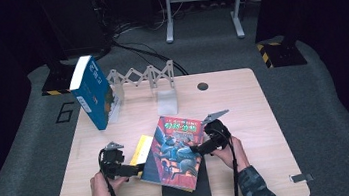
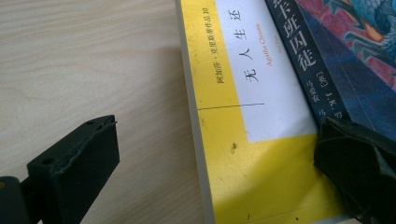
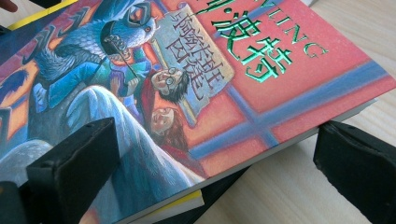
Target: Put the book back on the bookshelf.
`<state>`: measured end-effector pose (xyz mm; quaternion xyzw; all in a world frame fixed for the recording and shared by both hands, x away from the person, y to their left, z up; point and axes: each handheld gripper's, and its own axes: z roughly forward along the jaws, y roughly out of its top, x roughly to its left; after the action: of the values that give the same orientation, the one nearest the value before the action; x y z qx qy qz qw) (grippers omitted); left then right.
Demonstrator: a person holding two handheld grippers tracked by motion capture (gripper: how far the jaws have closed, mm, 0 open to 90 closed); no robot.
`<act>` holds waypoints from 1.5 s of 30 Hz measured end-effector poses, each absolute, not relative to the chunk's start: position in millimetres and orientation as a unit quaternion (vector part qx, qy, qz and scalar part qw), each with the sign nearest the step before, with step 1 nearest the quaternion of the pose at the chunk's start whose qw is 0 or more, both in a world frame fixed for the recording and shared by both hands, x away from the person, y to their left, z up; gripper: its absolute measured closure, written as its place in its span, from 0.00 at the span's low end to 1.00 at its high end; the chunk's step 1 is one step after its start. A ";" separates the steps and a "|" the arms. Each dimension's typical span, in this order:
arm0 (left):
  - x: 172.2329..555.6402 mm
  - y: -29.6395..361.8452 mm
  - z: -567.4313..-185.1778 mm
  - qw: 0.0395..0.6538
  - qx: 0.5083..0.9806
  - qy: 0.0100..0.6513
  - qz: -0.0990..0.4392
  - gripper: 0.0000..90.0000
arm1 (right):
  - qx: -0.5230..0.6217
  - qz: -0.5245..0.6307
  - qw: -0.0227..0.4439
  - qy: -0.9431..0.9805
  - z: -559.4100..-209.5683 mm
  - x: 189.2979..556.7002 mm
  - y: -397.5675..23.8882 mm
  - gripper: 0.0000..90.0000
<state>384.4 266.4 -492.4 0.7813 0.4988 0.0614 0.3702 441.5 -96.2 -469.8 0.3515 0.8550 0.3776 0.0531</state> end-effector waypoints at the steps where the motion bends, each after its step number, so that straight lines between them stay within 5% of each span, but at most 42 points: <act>1: 384.4 266.4 -492.4 0.370 0.781 0.499 0.061 0.00 | 0.352 0.378 0.053 0.855 -469.8 441.5 -96.2 0.00; 25: 365.4 272.3 -492.5 0.366 0.781 0.503 0.060 0.00 | 0.309 0.369 0.041 0.876 -467.6 459.3 -71.5 0.00; 45: 412.2 264.7 -464.2 0.386 0.775 0.495 0.077 0.00 | 0.357 0.370 0.072 0.855 -466.6 428.4 -75.7 0.00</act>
<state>412.2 264.7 -464.2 0.7747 0.4953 0.0769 0.3855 428.4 -75.7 -466.6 0.3572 0.8546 0.3699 0.0719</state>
